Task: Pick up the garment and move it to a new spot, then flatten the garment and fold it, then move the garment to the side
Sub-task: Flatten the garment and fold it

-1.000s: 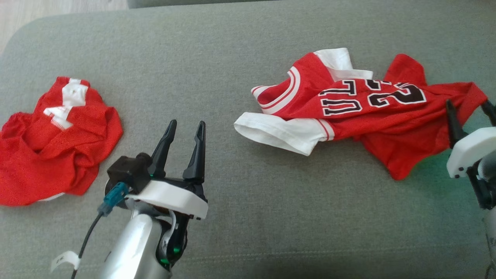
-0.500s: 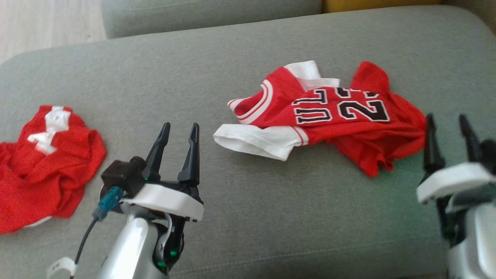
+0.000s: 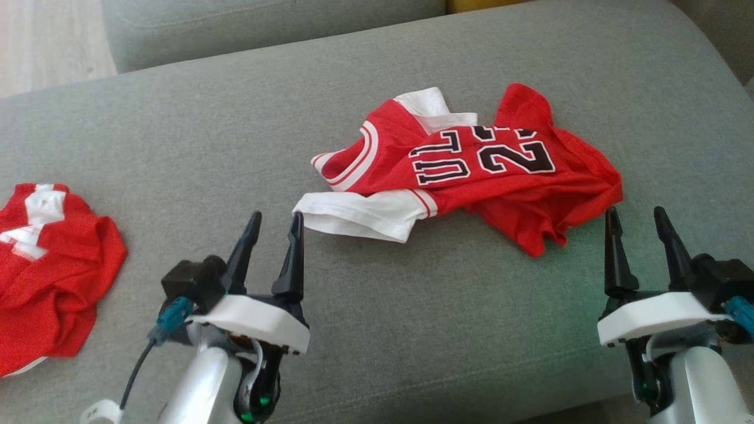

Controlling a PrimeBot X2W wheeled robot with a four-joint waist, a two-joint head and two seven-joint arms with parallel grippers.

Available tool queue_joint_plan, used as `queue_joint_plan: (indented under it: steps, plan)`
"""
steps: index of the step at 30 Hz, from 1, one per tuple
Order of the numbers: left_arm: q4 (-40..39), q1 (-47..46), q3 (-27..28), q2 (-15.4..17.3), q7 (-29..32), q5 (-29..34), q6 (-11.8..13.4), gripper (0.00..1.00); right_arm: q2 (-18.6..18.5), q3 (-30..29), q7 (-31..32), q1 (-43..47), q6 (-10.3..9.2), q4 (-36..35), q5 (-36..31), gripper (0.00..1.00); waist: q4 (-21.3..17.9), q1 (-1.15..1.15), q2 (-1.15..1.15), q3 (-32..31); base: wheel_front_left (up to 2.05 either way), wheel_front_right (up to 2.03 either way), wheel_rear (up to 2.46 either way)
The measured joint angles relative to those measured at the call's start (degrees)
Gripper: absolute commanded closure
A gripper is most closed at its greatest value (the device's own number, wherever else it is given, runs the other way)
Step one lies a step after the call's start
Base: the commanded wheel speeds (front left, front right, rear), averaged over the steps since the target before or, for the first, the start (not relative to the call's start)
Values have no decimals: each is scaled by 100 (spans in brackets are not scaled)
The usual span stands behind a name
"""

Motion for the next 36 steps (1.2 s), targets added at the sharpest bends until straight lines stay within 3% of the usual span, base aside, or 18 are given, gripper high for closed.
queue_joint_plan:
  steps: [10, 18, 29, 30, 31, 32, 36]
  plan:
    - [1424, -747, -374, -8, 4, -612, 4, 0, 0, 157, -54, -87, 0, 86, 43, 0, -197, 0, 0, 248, 0, 0, 0]
    - [1993, -1345, -371, -21, 3, -1000, 202, 0, 0, 310, -168, -229, 0, 212, 43, 0, -355, 0, 0, 431, 0, 0, 0]
    - [2838, -1649, -716, -30, 5, -1366, 94, 0, 0, 378, -304, -285, 0, 435, 163, 0, -504, 0, 0, 466, 0, 0, 0]
    - [2871, -1675, -744, -29, 5, -1373, 69, 29, 0, 381, -304, -285, 0, 446, 163, 0, -504, 0, 0, 467, 0, 0, 0]
    - [2899, -1701, -775, -29, 5, -1445, 15, 85, 0, 386, -314, -285, 0, 455, 163, 0, -501, 0, 0, 470, 0, 0, 0]
    - [2926, -1720, -826, -29, 5, -1530, -48, 100, 0, 385, -324, -285, 0, 459, 163, 0, -496, 0, 0, 473, 0, 0, 0]
    - [2949, -1773, -1076, -30, 5, -1827, -254, 100, 0, 385, -347, -285, 0, 475, 160, 0, -452, 0, 0, 457, 0, 0, 0]
